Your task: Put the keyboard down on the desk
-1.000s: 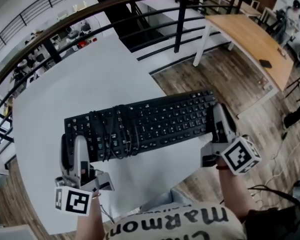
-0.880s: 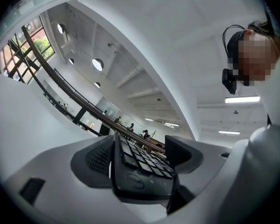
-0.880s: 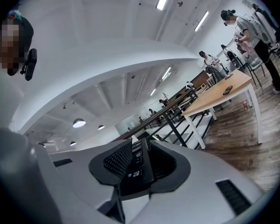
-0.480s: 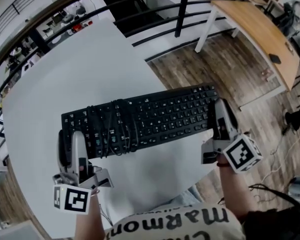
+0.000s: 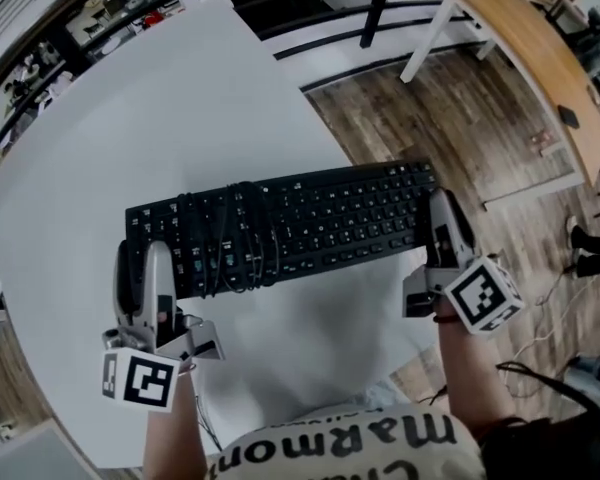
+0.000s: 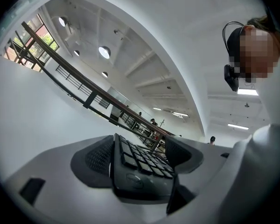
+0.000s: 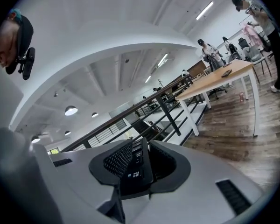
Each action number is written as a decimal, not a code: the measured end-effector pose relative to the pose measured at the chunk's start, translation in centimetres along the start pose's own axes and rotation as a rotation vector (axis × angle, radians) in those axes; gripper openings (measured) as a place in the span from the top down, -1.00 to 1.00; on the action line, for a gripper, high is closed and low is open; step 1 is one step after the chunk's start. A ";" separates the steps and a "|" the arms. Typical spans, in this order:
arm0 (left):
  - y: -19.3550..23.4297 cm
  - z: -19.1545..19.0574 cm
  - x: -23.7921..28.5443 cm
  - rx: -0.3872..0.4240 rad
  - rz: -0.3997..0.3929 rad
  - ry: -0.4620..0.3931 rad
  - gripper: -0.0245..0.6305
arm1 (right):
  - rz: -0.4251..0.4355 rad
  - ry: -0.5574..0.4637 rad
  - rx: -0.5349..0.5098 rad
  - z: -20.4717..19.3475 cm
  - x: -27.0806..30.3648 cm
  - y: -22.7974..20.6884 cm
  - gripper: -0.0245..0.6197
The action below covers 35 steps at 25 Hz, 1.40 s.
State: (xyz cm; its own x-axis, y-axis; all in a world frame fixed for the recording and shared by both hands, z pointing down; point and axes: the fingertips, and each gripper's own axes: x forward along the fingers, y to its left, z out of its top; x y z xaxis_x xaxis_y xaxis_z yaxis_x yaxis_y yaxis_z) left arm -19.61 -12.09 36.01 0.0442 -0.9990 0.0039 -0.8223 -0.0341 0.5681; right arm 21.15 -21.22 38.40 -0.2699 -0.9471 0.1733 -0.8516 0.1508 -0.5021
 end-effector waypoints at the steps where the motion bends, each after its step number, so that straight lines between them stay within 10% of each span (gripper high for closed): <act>1: -0.1 0.1 0.0 0.001 0.008 0.001 -0.13 | 0.001 0.008 0.005 -0.1 0.1 0.0 0.51; 35: -0.1 0.1 0.1 -0.009 0.156 0.165 -0.12 | -0.107 0.235 0.018 -1.1 0.9 -0.8 0.51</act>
State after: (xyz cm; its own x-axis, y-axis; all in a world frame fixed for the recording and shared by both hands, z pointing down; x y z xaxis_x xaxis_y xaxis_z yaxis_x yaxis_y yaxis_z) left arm -19.59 -12.16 35.91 0.0093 -0.9740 0.2265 -0.8213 0.1218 0.5574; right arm 21.03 -21.91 39.91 -0.2775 -0.8652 0.4176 -0.8734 0.0462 -0.4849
